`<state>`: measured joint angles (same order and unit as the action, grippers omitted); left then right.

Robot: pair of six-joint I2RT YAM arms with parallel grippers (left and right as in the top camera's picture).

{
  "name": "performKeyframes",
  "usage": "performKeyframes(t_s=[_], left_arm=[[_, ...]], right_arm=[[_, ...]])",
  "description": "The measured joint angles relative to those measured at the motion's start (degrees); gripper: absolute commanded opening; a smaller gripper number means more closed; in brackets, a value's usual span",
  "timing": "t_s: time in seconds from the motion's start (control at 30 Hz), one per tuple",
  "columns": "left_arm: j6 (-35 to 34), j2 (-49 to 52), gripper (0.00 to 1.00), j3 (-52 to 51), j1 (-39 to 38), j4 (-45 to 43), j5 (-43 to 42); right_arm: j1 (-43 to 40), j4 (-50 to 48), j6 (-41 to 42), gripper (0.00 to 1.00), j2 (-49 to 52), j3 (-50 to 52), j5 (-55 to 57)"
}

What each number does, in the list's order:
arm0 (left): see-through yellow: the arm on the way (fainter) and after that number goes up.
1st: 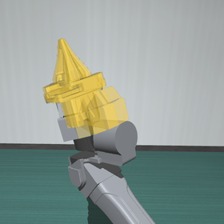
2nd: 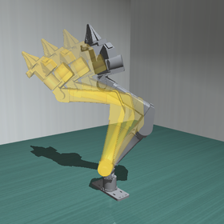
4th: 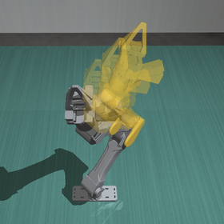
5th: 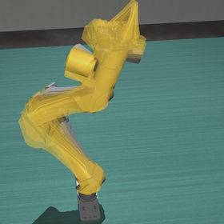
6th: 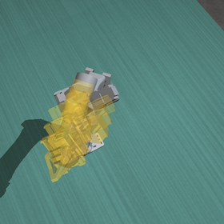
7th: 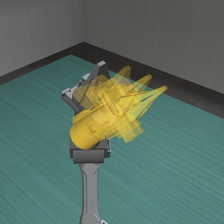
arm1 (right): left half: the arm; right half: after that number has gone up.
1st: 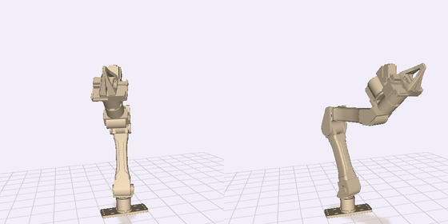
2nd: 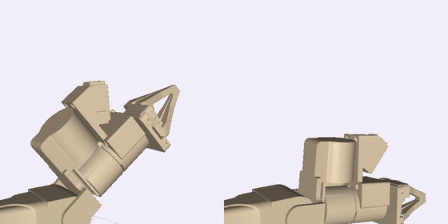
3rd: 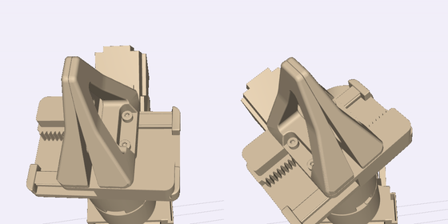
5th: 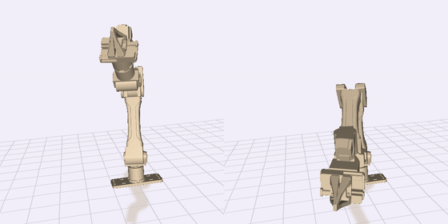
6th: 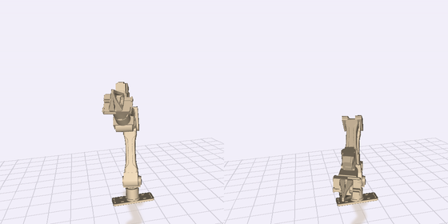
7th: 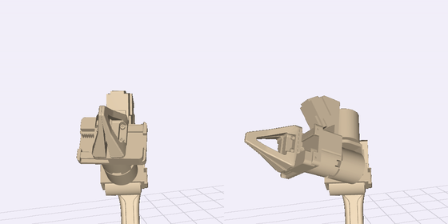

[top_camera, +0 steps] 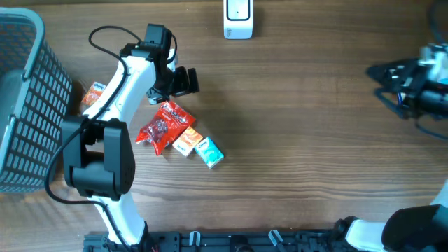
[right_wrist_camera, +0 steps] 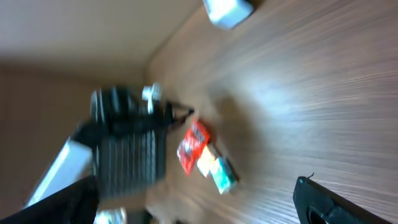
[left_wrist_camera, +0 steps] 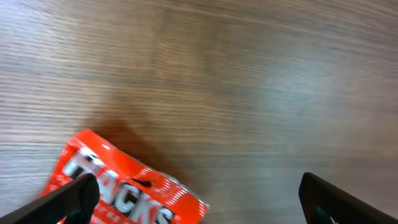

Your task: Scan the item barcode

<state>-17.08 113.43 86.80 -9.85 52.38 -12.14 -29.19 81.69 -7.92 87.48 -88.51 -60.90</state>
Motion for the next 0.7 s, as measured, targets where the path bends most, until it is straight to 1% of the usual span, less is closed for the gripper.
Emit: performKeyframes(t_s=[0.17,0.2,0.27,0.4,0.57,0.7], left_arm=[[-0.55,0.00,1.00,0.00,-0.24,4.11,-8.02],[-0.72,0.00,1.00,0.00,-0.39,5.42,-10.93],[-0.81,0.00,1.00,0.00,-0.79,6.54,-14.01],[-0.04,0.00,1.00,0.00,-1.68,9.64,-17.84],[0.48,-1.42,1.00,-0.02,-1.33,13.05,-18.36],[0.35,-8.15,1.00,-0.11,1.27,16.57,-13.44]], right_arm=[[11.56,-2.86,-0.81,1.00,0.00,-0.02,2.84],[14.93,-4.04,0.17,1.00,0.00,0.00,5.25],[19.08,-5.40,3.08,1.00,0.00,-0.02,9.79],[26.47,-7.96,10.47,1.00,0.00,-0.02,19.82],[35.01,-12.39,18.53,1.00,0.00,0.00,29.20],[37.99,-14.08,23.30,1.00,0.00,-0.02,33.83]])
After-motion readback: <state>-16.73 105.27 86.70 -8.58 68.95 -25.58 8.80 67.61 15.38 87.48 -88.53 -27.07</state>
